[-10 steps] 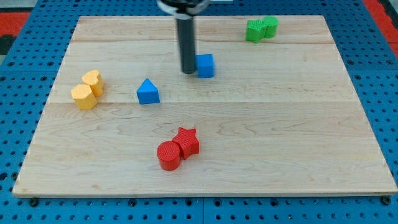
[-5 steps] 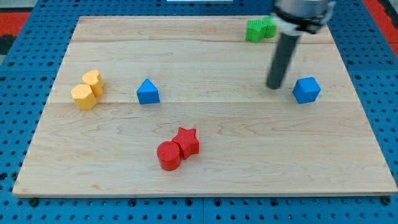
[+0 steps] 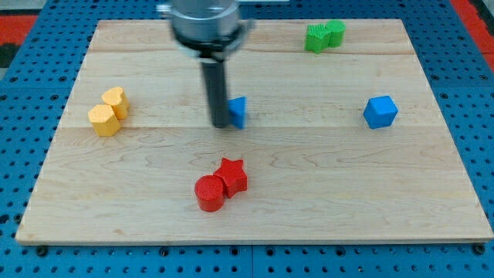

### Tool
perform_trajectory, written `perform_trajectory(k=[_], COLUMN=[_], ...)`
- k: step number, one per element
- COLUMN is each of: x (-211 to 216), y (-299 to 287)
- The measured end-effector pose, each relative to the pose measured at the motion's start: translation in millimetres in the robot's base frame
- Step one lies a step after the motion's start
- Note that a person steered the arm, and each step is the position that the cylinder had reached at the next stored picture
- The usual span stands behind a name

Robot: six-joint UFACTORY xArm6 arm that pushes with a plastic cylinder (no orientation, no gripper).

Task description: Move the blue blocks towards the center right

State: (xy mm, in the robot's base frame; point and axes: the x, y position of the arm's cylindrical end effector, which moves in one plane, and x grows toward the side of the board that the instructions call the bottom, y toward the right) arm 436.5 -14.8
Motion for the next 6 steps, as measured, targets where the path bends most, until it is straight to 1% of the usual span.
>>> perform_trajectory(k=[1,2,3,4,5,6], x=[-6,-9,-7,-1,-15,-37], y=[-34,-30,68,73,-26,-12])
